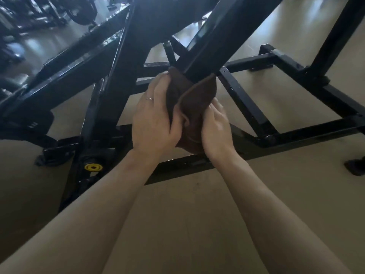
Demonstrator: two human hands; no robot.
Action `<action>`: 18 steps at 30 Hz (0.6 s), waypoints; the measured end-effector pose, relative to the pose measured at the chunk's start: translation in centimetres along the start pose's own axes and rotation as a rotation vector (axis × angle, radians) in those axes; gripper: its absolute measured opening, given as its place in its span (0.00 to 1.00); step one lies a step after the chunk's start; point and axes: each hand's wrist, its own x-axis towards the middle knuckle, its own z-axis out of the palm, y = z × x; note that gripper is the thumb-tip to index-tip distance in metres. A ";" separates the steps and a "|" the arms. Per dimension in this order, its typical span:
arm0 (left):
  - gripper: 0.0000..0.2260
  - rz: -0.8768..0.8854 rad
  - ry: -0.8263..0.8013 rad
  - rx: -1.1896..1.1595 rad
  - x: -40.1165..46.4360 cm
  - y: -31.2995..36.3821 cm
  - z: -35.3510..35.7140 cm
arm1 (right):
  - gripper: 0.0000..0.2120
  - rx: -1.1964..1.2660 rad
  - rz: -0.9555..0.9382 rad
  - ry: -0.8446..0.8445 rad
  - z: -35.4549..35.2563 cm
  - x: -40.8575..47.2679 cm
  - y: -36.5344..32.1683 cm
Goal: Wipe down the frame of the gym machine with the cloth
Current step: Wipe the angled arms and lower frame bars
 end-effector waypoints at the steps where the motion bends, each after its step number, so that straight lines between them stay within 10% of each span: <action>1: 0.23 0.003 0.019 -0.002 0.0 0.1 0.0 | 0.17 -0.046 -0.032 -0.006 -0.3 0.0 0.1; 7: 0.26 -0.030 0.068 0.004 -0.4 0.7 0.1 | 0.17 -0.340 -0.263 0.168 -0.9 0.0 3.2; 18: 0.12 0.043 0.155 0.019 -0.5 -0.1 0.7 | 0.14 -0.239 0.262 0.271 -9.6 -0.1 12.9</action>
